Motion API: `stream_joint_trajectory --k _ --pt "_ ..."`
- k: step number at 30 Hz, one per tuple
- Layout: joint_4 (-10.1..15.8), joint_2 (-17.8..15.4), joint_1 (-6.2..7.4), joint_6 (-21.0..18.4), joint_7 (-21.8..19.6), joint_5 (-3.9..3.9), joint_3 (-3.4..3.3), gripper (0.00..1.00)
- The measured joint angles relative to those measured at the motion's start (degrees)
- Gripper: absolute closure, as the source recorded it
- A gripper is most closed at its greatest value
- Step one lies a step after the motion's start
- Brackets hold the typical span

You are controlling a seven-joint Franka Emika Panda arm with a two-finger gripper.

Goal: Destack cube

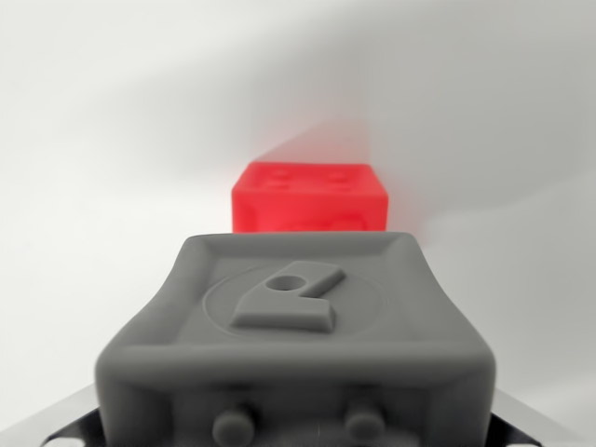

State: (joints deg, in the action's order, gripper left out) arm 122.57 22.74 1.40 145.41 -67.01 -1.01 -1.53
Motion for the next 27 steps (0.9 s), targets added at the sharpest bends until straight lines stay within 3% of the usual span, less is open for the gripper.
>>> stream_joint_trajectory --k 18,27 --pt "-0.2 -5.7 0.0 -5.7 0.0 0.08 -0.07 1.0" --pt "-0.4 -5.3 -0.92 -5.9 1.7 0.08 -0.66 1.0"
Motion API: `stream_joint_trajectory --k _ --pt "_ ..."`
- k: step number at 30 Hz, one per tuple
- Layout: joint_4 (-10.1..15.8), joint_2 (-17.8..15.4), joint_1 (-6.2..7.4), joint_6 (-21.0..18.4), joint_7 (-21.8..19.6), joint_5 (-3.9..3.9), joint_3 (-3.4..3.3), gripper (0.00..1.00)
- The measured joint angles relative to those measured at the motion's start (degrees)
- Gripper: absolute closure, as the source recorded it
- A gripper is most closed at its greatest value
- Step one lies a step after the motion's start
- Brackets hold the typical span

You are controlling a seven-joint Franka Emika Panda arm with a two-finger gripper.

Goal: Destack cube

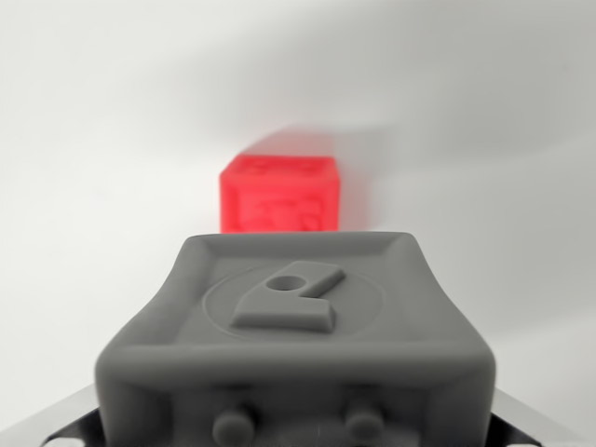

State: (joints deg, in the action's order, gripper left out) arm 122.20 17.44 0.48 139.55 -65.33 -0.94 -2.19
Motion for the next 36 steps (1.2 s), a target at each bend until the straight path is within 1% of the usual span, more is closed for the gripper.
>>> stream_joint_trajectory --k 14,36 --pt "-0.7 0.8 -2.35 0.0 3.5 -0.08 -0.41 1.0" --pt "-2.5 2.6 -6.25 0.1 8.7 -0.28 -0.65 1.0"
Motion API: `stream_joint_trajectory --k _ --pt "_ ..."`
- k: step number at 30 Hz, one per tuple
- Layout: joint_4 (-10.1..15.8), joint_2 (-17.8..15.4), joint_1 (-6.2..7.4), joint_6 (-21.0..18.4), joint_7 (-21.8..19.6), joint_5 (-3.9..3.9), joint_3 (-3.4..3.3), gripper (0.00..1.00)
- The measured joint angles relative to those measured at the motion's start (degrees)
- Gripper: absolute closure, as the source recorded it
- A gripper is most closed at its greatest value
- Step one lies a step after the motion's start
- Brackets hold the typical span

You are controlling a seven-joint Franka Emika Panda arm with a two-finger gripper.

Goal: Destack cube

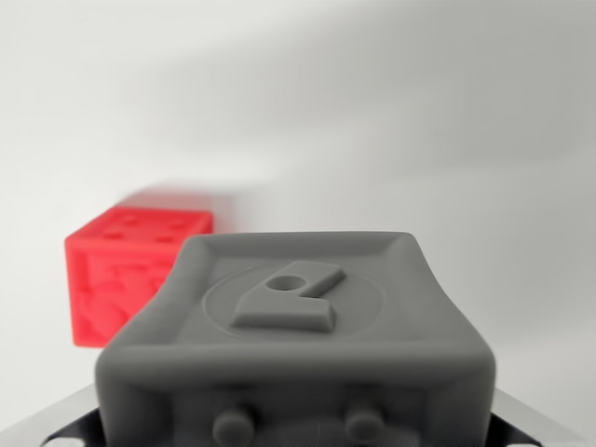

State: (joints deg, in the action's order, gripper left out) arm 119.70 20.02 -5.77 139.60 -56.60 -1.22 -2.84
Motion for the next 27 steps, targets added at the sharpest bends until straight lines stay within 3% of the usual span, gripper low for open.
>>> stream_joint_trajectory --k 27 --pt "-3.3 2.9 -5.02 -0.1 6.5 -0.23 -0.08 1.0"
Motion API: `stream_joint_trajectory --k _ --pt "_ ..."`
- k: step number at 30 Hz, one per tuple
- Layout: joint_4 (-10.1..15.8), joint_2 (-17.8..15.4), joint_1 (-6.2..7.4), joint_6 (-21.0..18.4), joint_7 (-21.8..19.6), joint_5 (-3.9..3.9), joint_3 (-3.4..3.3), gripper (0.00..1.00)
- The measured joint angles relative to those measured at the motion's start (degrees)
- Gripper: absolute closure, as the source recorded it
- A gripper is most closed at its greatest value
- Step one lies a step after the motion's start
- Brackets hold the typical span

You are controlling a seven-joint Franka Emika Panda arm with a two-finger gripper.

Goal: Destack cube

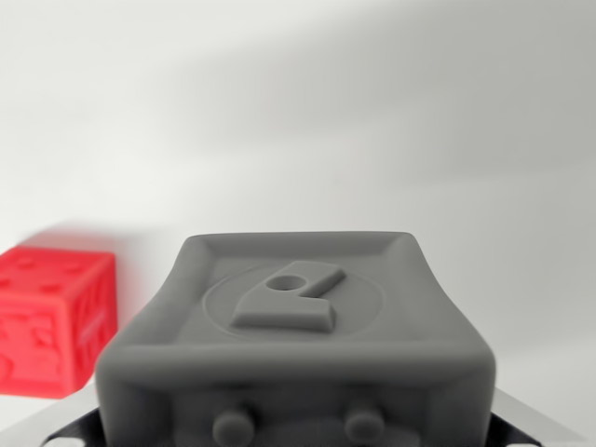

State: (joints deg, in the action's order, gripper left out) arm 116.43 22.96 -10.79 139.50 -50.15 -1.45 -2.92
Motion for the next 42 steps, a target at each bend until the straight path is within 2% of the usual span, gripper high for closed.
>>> stream_joint_trajectory --k 26,38,42 --pt "-4.2 3.3 -4.58 -0.8 5.8 -0.15 -0.01 1.0" --pt "-6.1 4.8 -6.3 -1.3 7.9 -0.19 -0.02 1.0" --pt "-6.3 5.7 -6.51 -0.8 8.1 -0.21 0.0 1.0"
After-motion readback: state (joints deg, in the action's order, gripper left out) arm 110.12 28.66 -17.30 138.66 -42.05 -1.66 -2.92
